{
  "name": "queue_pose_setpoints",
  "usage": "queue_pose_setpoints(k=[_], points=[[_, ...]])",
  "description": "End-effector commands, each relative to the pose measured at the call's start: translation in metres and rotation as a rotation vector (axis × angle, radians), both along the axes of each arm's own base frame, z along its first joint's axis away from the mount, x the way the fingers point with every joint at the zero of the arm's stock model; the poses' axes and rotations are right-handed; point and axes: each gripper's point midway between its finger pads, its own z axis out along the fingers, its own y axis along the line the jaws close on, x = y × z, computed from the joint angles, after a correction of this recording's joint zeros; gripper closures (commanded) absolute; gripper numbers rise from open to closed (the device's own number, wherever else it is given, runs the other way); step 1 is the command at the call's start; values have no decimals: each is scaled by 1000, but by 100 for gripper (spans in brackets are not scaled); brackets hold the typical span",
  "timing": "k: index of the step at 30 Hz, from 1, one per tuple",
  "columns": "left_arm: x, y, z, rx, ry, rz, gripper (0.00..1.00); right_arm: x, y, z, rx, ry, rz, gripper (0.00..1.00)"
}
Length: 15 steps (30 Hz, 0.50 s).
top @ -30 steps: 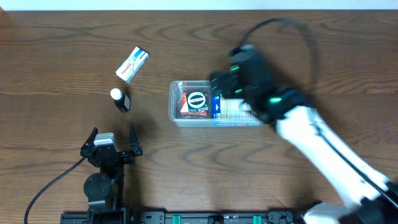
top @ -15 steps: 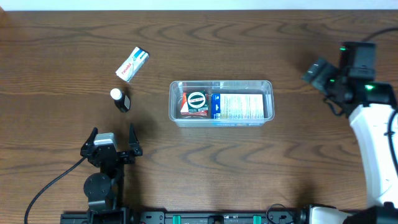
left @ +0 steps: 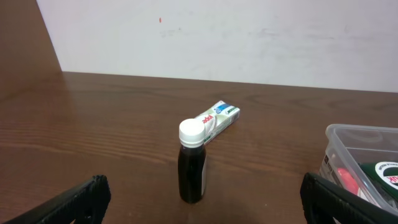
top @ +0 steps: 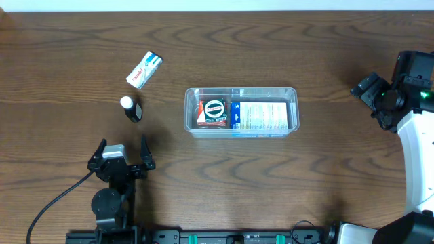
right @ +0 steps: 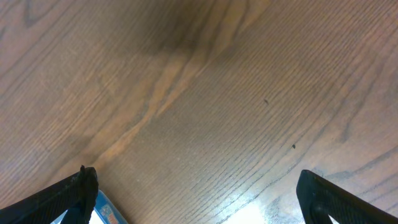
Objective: Pack container
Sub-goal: 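Move the left gripper to the white Panadol box and grasp it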
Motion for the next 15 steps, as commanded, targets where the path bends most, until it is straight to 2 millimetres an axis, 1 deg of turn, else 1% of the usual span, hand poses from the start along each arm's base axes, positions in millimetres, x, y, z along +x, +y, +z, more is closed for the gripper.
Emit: queue_pose_setpoints(k=[1,3,7,9,11,15], points=[[-1,3,-14,-74,36,24,2,-1,-4,1,1,0,-20,1],[-2,-1,-14,-129,41,12,2,-1,-4,1,1,0,-20,1],[-5,-15,-19,-213,117,-55,2,-1,-4,1,1,0,-20,1],[-5,-22,-16,-231,155,-90,2,-1,-4,1,1,0,-20,1],[-4,-29,-5,-242,183,-126,2,-1,-4,1,1,0,-20,1],[7,-34,34,-257,240,-158,2,-1,-4,1,1,0,-20,1]])
